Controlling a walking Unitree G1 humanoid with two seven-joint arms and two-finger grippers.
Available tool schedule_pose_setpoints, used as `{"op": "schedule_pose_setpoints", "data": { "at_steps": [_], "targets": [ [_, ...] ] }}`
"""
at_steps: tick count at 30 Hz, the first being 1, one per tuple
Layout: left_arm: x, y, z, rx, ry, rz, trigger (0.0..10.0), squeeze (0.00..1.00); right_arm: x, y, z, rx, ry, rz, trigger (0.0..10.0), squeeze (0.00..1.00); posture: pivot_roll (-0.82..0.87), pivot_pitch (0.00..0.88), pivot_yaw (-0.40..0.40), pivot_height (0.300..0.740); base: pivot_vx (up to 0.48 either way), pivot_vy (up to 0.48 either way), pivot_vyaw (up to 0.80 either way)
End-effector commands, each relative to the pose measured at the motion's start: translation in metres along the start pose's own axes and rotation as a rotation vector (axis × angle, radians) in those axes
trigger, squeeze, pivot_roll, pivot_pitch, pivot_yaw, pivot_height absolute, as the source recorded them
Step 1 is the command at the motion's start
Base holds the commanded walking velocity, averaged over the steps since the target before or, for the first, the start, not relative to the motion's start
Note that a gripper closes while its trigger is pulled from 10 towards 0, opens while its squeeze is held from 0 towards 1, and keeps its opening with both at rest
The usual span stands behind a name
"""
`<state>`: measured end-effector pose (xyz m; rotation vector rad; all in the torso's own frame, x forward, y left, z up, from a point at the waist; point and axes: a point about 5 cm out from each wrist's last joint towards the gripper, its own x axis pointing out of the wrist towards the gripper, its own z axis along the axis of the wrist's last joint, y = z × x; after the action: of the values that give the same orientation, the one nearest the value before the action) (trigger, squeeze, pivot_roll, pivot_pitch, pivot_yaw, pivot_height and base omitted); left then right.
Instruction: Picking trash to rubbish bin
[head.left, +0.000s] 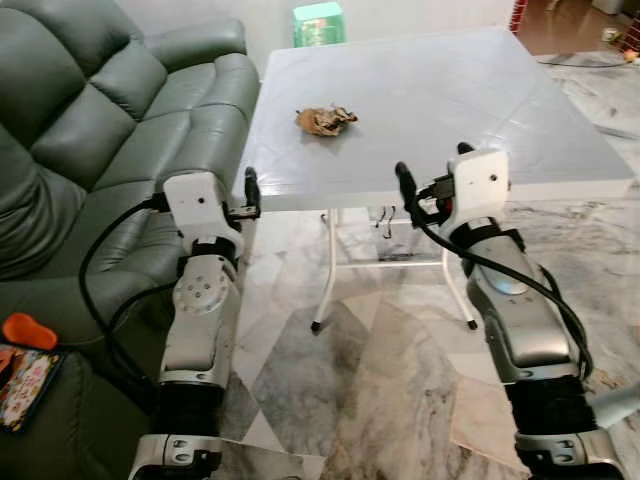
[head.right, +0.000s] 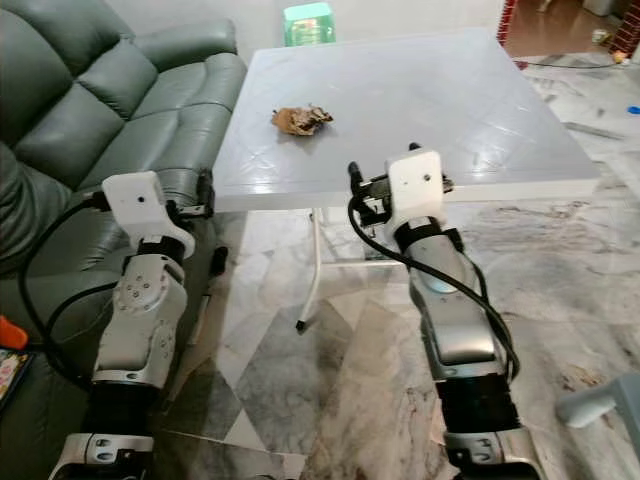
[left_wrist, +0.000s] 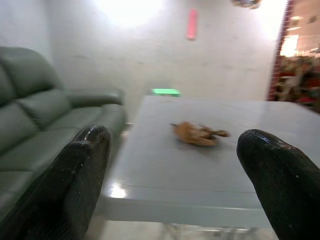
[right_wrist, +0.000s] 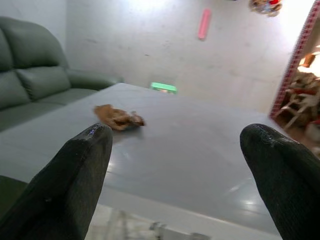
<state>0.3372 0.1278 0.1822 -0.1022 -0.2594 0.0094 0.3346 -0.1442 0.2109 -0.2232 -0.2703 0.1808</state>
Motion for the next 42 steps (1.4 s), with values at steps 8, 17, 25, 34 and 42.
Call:
{"op": "schedule_pose_setpoints", "data": {
  "at_steps": [8, 17, 25, 34, 42],
  "targets": [
    [0.01, -0.003, 0.006, -0.009, -0.046, 0.001, 10.0, 0.0, 0.013, 0.005, 0.016, -0.039, -0.038, 0.086, 10.0, 0.0, -0.1, 0.036, -0.035, 0.74, 0.0, 0.0, 0.0],
    [-0.004, 0.016, -0.001, 0.023, -0.022, 0.008, 10.0, 0.0, 0.012, 0.026, 0.01, 0.02, -0.045, 0.104, 10.0, 0.0, -0.05, 0.038, 0.01, 0.74, 0.155, 0.0, 0.0],
    [-0.003, 0.025, -0.002, 0.044, -0.011, 0.015, 10.0, 0.0, 0.011, 0.028, 0.008, 0.033, -0.049, 0.09, 10.0, 0.0, -0.06, 0.041, 0.03, 0.74, 0.461, 0.0, 0.0],
    [-0.002, 0.02, -0.001, 0.035, -0.014, 0.0, 10.0, 0.0, 0.011, 0.031, 0.006, 0.039, -0.047, 0.098, 10.0, 0.0, -0.05, 0.036, 0.031, 0.74, 0.469, 0.0, 0.0],
    [-0.005, 0.022, -0.002, 0.041, -0.005, 0.002, 10.0, 0.0, 0.012, 0.038, 0.005, 0.054, -0.046, 0.125, 10.0, 0.0, -0.04, 0.037, 0.031, 0.74, 0.469, 0.0, 0.0]
  ]
}}
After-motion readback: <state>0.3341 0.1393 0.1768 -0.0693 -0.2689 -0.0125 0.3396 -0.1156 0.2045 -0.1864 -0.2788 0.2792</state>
